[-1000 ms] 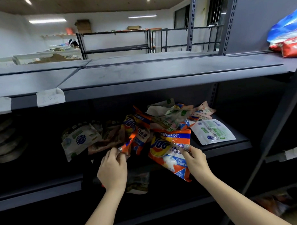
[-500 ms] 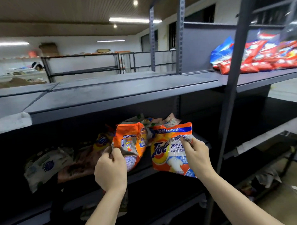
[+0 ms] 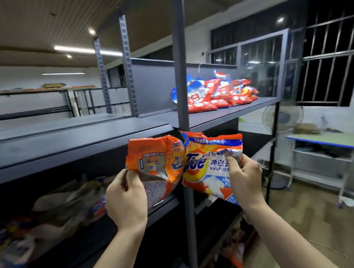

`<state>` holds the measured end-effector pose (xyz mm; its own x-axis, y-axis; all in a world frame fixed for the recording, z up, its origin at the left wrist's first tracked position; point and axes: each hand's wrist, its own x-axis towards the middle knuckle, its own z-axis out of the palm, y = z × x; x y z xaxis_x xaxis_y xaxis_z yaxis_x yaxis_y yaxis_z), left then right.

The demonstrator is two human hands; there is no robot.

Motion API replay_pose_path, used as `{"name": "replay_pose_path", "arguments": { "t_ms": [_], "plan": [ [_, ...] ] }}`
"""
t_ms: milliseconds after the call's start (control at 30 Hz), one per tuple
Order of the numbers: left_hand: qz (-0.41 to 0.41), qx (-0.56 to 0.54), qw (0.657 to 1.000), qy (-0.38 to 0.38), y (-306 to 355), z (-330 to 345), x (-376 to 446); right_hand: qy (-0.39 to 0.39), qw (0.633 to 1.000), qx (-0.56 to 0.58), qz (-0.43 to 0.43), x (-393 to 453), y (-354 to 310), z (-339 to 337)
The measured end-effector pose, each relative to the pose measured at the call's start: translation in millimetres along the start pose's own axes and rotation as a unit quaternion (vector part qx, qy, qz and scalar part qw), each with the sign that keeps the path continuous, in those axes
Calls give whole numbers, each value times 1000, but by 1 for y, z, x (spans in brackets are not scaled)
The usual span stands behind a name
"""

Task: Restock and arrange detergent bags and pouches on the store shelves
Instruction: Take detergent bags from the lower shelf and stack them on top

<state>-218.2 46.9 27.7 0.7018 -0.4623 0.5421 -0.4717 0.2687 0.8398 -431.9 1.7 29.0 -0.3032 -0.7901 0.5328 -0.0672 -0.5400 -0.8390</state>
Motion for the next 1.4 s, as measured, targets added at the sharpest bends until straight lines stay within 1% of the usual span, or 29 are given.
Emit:
{"name": "replay_pose_path", "arguments": {
  "t_ms": [100, 267, 467, 633, 733, 833, 933, 1067, 1200, 1300, 1400],
  "plan": [
    [-2, -30, 1000, -3, 16, 60, -13, 13, 1000, -13, -11, 46, 17, -40],
    [-24, -58, 998, 9, 46, 162, -34, 21, 1000, -6, -3, 122, 43, -104],
    [-70, -123, 989, 42, 85, 273, -54, 54, 998, -22, 7, 206, 74, -184],
    [-80, -159, 984, 33, 113, 356, -55, 106, 993, -45, -6, 270, 94, -233],
    [-68, -164, 983, 43, 128, 402, -48, 140, 988, -57, -26, 305, 110, -254],
    [-48, -194, 979, 45, 140, 445, -41, 162, 984, -67, -37, 340, 129, -269],
    [-43, -217, 973, 61, 147, 491, -32, 165, 983, -65, -56, 379, 150, -280],
    [-42, -220, 972, 70, 152, 558, -20, 158, 984, -64, -56, 439, 181, -289],
    [-56, -221, 971, 70, 162, 632, 0, 168, 979, -94, -64, 512, 209, -296],
    [-35, -230, 969, 77, 167, 684, 13, 168, 979, -99, -56, 561, 233, -304],
    [-11, -233, 969, 87, 170, 727, 21, 192, 973, -113, -59, 605, 256, -316]
  ]
}}
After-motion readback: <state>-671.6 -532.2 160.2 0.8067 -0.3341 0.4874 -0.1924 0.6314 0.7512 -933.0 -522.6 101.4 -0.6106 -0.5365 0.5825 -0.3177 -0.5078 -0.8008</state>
